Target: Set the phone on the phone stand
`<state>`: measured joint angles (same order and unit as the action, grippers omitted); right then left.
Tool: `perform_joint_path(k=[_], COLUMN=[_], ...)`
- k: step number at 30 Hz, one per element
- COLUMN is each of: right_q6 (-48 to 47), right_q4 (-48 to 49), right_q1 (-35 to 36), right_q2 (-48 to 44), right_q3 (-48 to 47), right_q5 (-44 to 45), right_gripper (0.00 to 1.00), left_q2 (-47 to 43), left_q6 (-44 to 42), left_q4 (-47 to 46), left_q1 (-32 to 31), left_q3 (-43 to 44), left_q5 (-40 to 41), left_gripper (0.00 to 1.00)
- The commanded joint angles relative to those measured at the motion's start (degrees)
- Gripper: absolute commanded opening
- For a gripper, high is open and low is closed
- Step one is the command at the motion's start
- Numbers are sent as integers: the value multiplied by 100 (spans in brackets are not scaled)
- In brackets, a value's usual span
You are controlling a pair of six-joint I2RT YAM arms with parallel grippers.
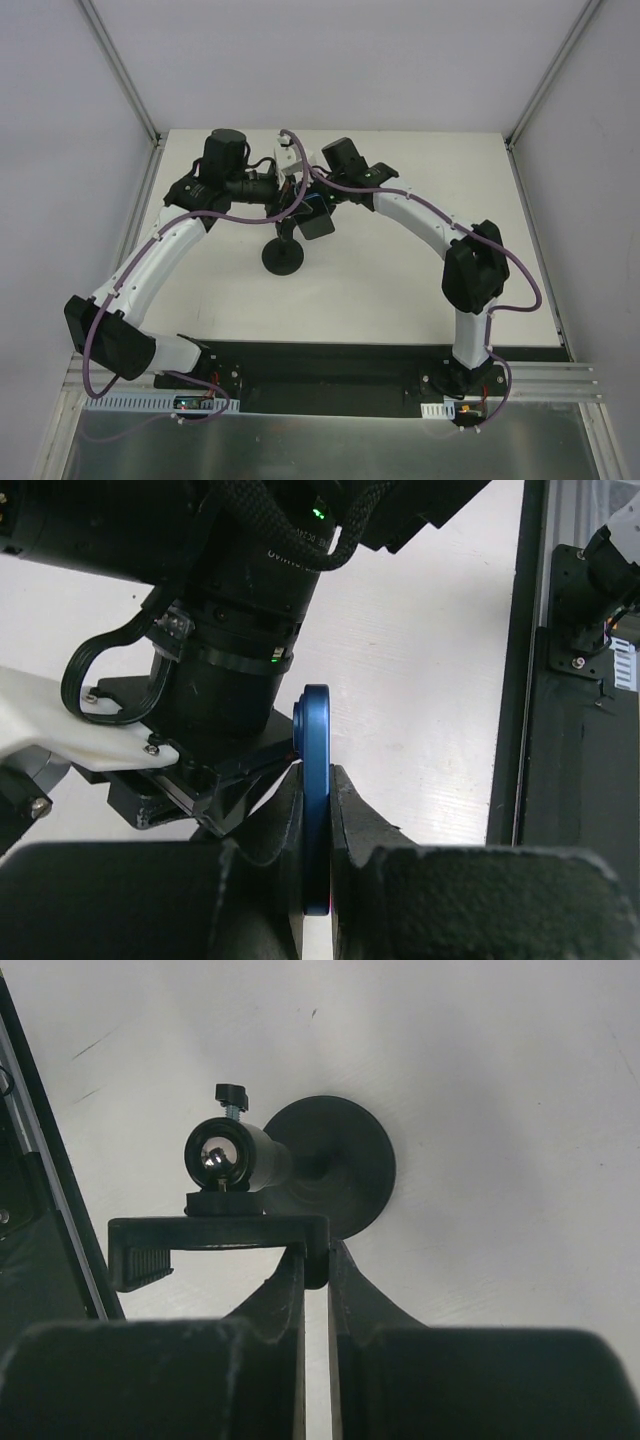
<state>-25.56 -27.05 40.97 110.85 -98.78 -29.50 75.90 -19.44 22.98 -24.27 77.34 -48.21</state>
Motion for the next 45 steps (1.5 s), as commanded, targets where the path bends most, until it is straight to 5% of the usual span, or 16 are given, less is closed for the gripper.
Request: perform_joint_path(k=[1, 19, 39, 45], right_q6=[-309, -669, -485, -21], right_q4=[7, 33, 578, 587], right_q1=[43, 7, -203, -212], right_q2=[-459, -599, -757, -679], right_q3=[8, 114, 465, 263], right_q5=[-531, -768, -1260, -1033], right_gripper=[1, 1, 0, 1], left_q2=[363, 716, 48, -171], left_q6=[-920, -1589, -1668, -1388], left_q4=[285, 867, 514, 488], left_q1=[89, 239, 327, 327], left_q3=[431, 502, -176, -131], left_q5=[-40, 918, 910, 277], left_gripper=[0, 0, 0, 0])
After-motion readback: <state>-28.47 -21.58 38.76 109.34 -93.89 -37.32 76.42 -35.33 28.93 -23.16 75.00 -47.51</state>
